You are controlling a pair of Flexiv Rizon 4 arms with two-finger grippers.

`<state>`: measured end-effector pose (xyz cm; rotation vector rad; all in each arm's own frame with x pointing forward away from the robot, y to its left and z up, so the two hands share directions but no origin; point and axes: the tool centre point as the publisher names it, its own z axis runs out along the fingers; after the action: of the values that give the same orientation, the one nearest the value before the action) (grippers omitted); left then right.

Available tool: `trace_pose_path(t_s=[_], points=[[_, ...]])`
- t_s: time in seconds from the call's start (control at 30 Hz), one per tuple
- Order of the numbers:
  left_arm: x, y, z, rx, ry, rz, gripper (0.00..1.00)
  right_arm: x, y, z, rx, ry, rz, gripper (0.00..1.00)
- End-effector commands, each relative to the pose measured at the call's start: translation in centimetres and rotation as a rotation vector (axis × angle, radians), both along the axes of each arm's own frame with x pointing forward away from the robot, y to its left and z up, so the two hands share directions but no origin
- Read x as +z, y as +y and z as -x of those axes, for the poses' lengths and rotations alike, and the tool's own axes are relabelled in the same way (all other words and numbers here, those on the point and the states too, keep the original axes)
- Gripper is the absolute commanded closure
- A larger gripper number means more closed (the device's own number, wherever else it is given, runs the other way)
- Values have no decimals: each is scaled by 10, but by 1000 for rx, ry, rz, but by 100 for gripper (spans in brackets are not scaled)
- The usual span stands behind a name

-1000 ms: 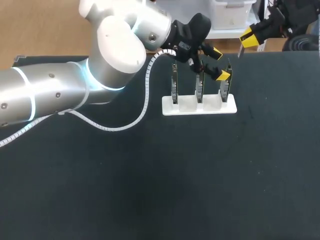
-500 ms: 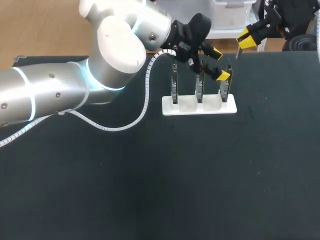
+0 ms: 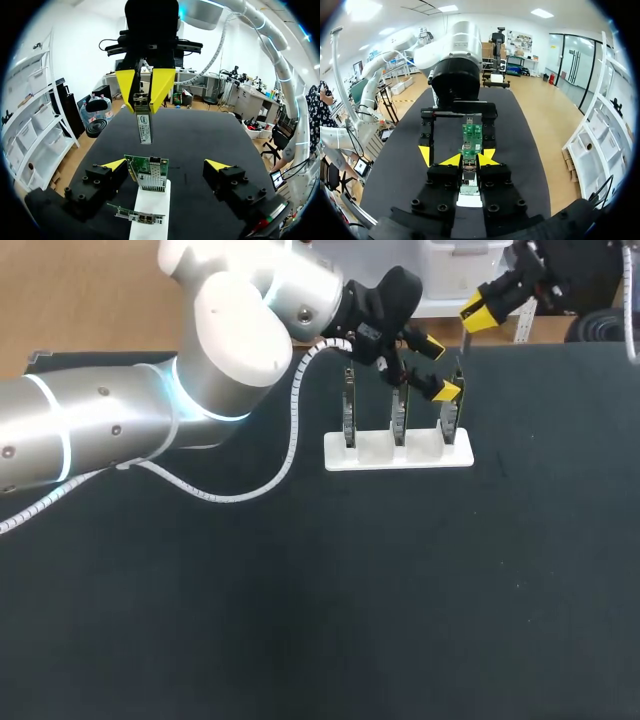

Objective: Pick up the optical module with the left hand, and insert it into the network port with the right hand.

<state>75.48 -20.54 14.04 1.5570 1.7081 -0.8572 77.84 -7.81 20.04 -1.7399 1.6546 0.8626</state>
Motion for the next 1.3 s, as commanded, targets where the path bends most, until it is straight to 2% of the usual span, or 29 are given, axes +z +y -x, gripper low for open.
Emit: trace_pose_path(t_s=[0.03,0.27,0.67,1.3], points=[[0,0,-2,-3,1,-2,0,-1,2,7,-17,-13,-6,100],[0,0,-2,-3,1,-2,0,-6,4,9,-26,-8,-17,100],[0,0,-2,-3,1,-2,0,-10,-1,9,-1,4,14,100],[0,0,-2,-3,1,-2,0,-19,4,12,-52,-3,-3,100]])
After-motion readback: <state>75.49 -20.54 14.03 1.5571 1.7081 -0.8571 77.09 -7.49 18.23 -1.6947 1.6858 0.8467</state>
